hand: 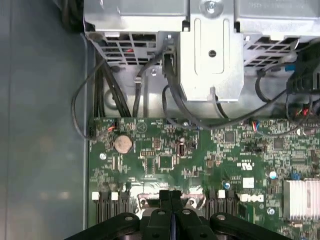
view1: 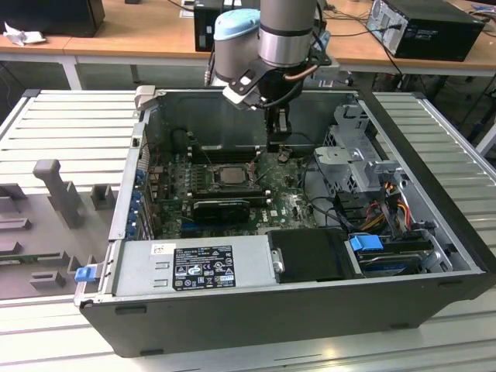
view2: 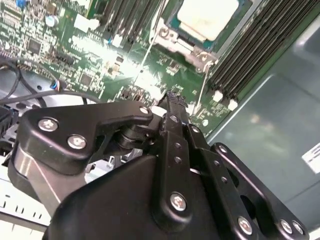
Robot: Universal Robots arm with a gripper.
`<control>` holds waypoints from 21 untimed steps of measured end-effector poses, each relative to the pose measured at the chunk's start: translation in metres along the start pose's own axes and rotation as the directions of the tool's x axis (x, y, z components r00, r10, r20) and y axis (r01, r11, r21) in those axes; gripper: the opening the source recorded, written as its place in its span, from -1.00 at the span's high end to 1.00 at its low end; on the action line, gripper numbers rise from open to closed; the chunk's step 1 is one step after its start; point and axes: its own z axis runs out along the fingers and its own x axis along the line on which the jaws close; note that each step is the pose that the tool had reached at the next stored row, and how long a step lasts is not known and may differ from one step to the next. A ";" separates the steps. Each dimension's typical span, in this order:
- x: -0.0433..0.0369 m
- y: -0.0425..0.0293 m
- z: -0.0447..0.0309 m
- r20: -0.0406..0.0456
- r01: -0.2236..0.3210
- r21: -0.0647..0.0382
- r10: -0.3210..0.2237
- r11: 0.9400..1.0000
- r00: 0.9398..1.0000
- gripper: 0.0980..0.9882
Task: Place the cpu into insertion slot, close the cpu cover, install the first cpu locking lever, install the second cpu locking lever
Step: 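Close the cpu cover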
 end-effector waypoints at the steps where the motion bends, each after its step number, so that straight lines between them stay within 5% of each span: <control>1: 0.0000 0.0015 0.0002 0.000 0.000 0.000 0.000 1.000 1.000 0.98; 6: 0.0002 0.0178 0.0020 0.001 0.000 0.000 0.000 1.000 1.000 0.98; 9: 0.0003 0.0208 0.0081 0.001 0.000 0.000 0.000 1.000 1.000 0.98; 21: -0.0031 0.0057 0.0155 0.001 0.000 0.006 0.000 1.000 1.000 0.98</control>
